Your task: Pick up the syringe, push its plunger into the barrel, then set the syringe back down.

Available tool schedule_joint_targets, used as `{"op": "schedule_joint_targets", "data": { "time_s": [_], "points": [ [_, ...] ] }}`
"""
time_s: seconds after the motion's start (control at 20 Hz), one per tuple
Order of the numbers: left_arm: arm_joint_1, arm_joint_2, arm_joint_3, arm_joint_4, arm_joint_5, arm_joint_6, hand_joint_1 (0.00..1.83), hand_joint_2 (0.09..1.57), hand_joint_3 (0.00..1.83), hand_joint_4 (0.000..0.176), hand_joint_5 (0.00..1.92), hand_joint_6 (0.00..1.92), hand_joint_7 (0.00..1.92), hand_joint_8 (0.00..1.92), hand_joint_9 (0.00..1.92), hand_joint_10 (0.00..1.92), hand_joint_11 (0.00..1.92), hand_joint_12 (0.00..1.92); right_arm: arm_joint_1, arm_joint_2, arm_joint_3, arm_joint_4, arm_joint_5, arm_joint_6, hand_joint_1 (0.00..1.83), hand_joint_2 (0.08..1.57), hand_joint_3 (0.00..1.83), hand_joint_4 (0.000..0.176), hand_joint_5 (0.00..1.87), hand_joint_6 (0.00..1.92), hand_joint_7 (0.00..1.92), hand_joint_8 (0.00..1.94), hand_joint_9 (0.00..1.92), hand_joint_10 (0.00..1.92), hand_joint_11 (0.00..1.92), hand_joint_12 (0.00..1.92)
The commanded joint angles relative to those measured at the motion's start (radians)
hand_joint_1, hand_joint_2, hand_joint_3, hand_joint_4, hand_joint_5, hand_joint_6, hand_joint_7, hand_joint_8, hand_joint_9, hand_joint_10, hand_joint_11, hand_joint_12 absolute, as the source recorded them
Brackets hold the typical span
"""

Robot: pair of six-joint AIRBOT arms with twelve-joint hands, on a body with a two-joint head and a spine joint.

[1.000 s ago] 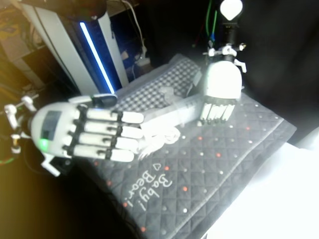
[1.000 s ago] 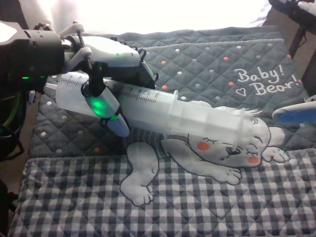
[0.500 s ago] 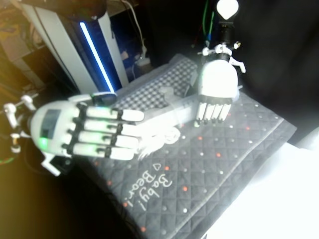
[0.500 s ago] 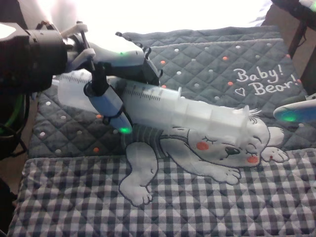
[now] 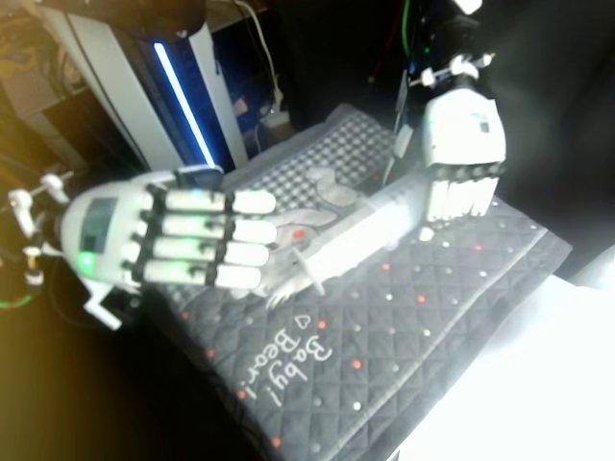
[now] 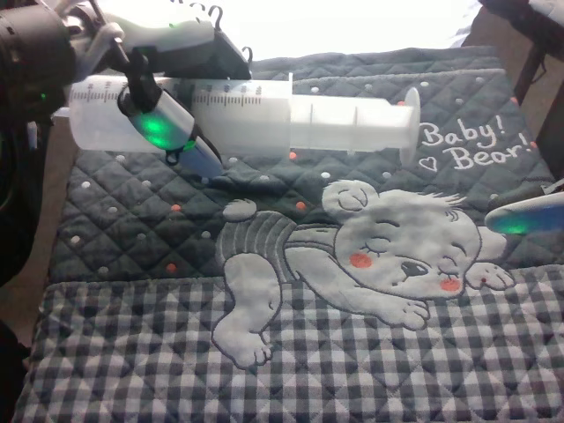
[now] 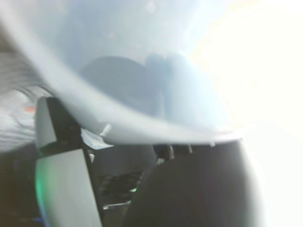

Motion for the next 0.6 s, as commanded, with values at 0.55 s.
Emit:
{"op": "schedule_joint_targets", "data": {
  "time_s": [0.55],
  "points": [
    [-0.037,0.03,-0.002,-0.176,-0.164,0.035,1.7,0.82,0.6,0.176,1.21,1.92,1.46,1.92,1.57,1.92,1.61,1.92,-0.005,-0.012,0.024,0.071,0.12,0.004,0.65,0.64,0.0,0.0,0.0,0.0,0.07,0.01,0.0,0.0,0.0,0.0]
  ]
}}
